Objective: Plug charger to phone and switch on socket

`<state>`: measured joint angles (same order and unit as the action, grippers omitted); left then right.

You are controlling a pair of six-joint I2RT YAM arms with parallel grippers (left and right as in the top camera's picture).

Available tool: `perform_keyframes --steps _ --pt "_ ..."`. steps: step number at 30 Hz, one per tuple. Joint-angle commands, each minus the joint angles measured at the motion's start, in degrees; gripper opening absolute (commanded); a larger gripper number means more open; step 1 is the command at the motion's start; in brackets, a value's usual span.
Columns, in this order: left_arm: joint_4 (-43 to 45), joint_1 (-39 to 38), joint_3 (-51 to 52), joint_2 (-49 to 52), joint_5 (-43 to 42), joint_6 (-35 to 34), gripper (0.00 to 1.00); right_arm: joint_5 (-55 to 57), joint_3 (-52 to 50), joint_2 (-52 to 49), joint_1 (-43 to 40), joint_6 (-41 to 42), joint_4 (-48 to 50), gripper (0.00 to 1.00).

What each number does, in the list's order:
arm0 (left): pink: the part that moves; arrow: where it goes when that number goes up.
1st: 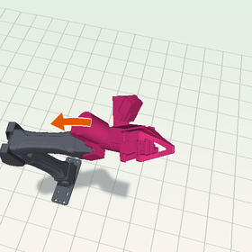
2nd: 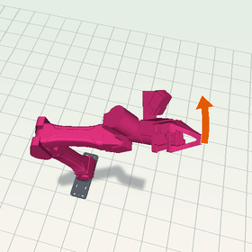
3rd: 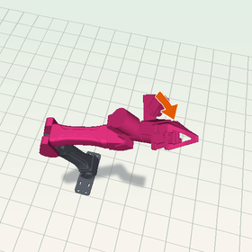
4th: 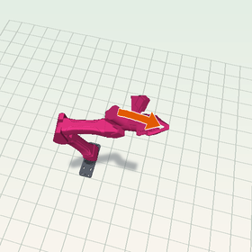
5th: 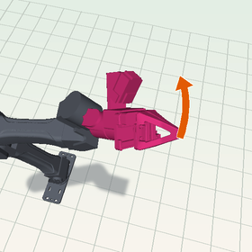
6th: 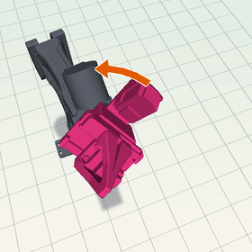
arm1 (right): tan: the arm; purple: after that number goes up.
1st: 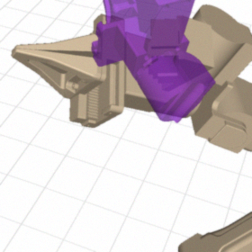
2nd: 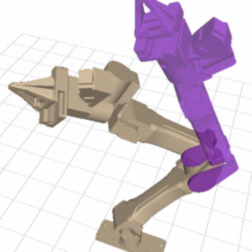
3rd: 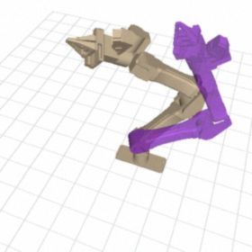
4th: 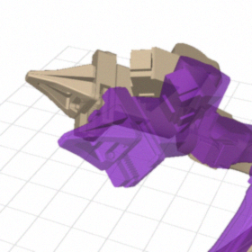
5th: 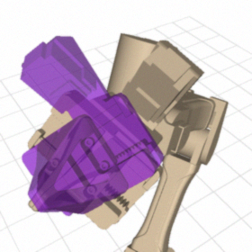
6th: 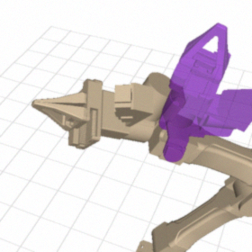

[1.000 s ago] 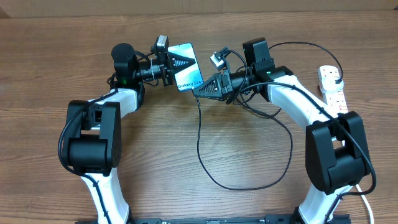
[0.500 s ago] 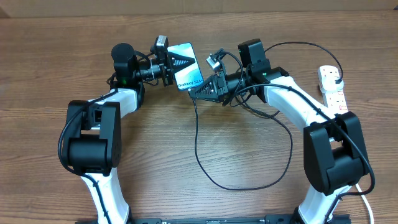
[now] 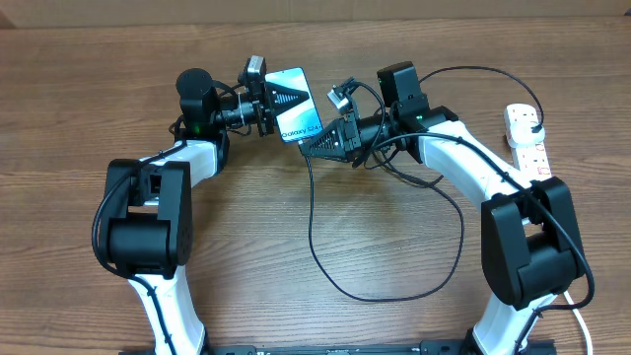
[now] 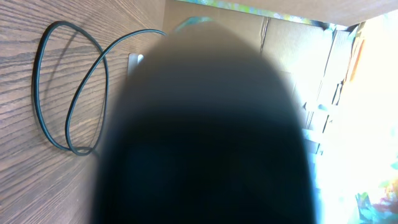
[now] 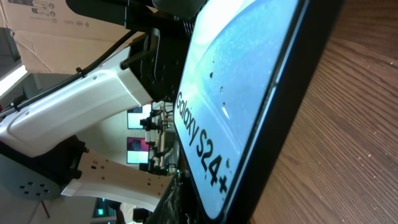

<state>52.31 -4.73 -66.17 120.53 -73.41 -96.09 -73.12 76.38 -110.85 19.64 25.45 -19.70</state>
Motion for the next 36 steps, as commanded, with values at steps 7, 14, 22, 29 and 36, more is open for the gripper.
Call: perform_keyframes --steps 7,14,22,29,36 --pt "0.72 0.35 -1.55 0.11 -1.7 -0.15 0.04 0.92 0.09 0.33 -0.09 0.09 0.33 0.04" --pt "1.07 1.07 -1.55 0.11 -2.69 -0.15 0.04 -0.68 0.09 0.33 -1.4 0.07 0.35 0.04" --pt "1.14 0.85 -1.55 0.11 -2.64 -0.17 0.05 -0.66 0.09 0.33 -1.38 0.11 1.51 0.04" --pt "1.16 0.35 -1.55 0.11 -1.86 -0.39 0.04 -0.63 0.09 0.33 -1.38 0.28 1.64 0.04" --pt "1.2 -0.87 -1.55 0.11 -0.94 -0.87 0.04 -0.42 0.09 0.33 -1.38 0.31 1.64 0.04"
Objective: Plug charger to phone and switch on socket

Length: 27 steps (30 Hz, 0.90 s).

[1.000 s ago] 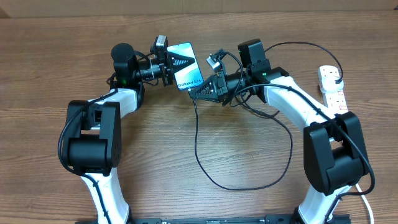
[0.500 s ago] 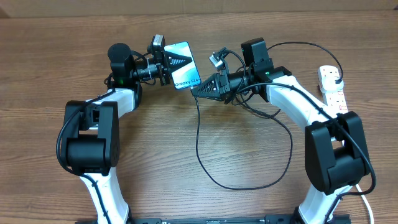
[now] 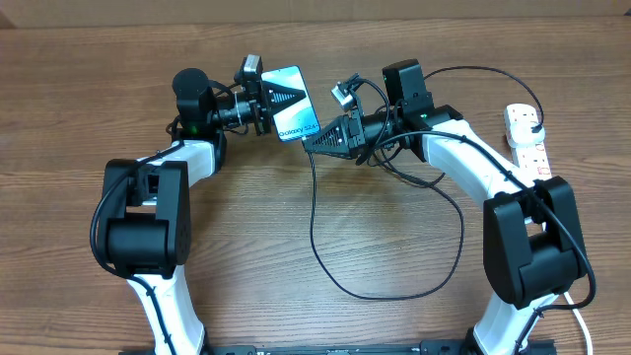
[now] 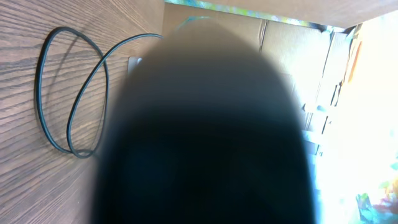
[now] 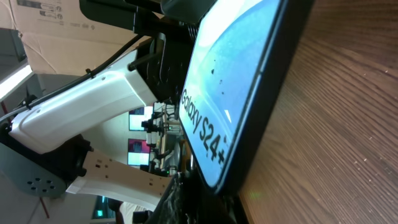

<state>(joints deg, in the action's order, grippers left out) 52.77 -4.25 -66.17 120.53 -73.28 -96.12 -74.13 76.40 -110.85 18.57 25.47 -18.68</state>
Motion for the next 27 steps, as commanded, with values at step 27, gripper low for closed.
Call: perform_keyframes --steps 27 --pt "6.43 -1.51 -1.53 0.11 -3.28 -4.57 0.04 1.22 0.07 0.33 -0.33 3.87 4.24 0.04"
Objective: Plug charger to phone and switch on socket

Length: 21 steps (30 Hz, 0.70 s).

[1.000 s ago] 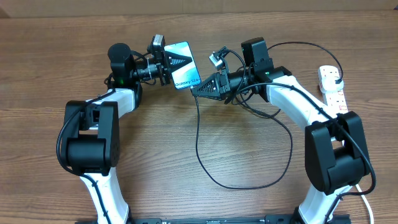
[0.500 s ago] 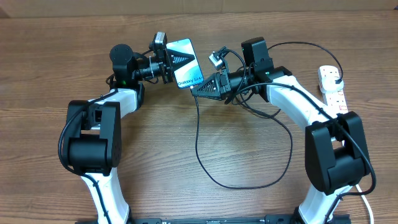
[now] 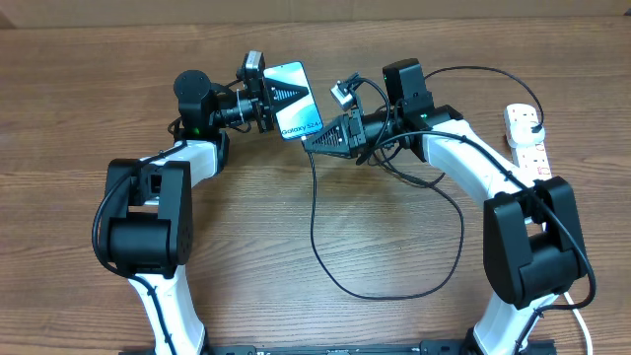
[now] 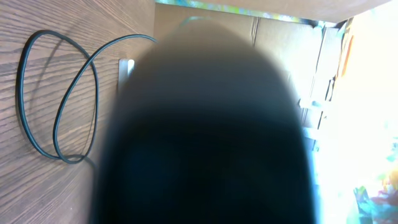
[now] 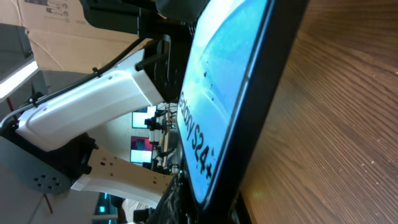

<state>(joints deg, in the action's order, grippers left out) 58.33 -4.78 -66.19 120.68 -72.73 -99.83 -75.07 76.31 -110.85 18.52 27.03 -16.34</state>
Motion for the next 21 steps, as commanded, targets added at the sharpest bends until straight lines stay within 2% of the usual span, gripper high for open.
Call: perform_keyframes --steps 1,12,21 --pt "0.87 -0.98 -1.51 -0.04 -3.8 -0.85 0.04 2.16 0.15 0.33 -0.28 3.13 2.73 0.04" --pt "0.87 -0.9 -1.51 -0.04 -3.85 -0.28 0.05 3.48 0.15 0.33 -0.28 4.76 4.31 0.04" --pt "0.87 -1.44 -1.51 -0.04 -5.55 0.85 0.04 5.6 0.15 0.33 -0.28 9.25 8.59 0.04"
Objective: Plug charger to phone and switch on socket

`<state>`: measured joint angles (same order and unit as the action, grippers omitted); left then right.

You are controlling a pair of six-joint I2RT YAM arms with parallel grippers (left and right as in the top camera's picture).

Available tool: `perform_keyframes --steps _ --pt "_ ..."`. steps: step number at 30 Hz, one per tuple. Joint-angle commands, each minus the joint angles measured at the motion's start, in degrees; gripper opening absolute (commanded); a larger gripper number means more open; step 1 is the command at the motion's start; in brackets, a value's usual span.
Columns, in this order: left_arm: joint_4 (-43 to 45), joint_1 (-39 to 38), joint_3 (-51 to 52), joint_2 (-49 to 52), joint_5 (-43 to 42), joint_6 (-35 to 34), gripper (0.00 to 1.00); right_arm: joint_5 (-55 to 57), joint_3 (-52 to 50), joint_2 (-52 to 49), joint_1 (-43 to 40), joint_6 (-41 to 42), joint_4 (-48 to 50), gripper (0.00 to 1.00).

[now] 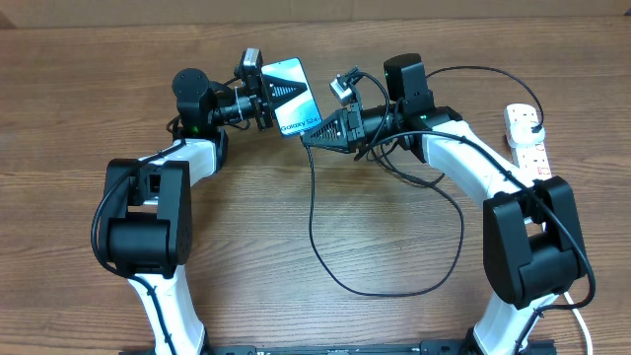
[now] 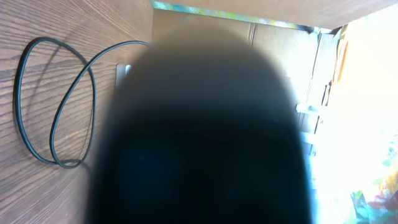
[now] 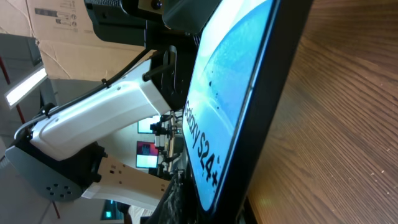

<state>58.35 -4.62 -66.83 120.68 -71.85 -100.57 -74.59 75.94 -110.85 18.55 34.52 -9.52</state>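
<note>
The phone [image 1: 290, 94], its lit screen reading Galaxy S24+, is held above the table at the far middle, with my left gripper [image 1: 261, 103] shut on its left side. My right gripper [image 1: 314, 139] is at the phone's lower right end, shut on the charger plug, which is hidden between the fingers. From there the black cable [image 1: 314, 227] hangs down. The phone [image 3: 236, 93] fills the right wrist view, edge-on. In the left wrist view the dark blurred phone [image 2: 205, 137] blocks the jaws. The white socket strip [image 1: 526, 136] lies at the far right.
The cable loops wide over the middle of the wooden table [image 1: 246, 247] and runs back behind the right arm to the socket strip. The loop of cable [image 2: 56, 118] also shows in the left wrist view. Cardboard boxes stand beyond the table.
The phone and both grippers have shifted slightly toward the far side. My right gripper's tip now sits a little closer against the phone's lower end.
At the oldest moment my left gripper held the phone up, and my right gripper was at its lower end with the cable hanging from it. Later the right gripper stood slightly back to the right. Both holds have stayed, and now the tip is tight against the phone's end.
</note>
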Motion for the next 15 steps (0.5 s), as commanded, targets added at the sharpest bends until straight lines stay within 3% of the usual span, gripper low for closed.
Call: perform_keyframes --steps 1,15 --pt "0.87 -1.64 -0.87 -0.04 -6.58 1.6 0.04 5.57 0.52 0.33 -0.28 1.75 1.75 0.04" --pt "0.94 -1.97 -0.87 -0.04 -10.82 3.89 0.04 8.31 0.52 0.33 -0.31 3.3 2.69 0.04"
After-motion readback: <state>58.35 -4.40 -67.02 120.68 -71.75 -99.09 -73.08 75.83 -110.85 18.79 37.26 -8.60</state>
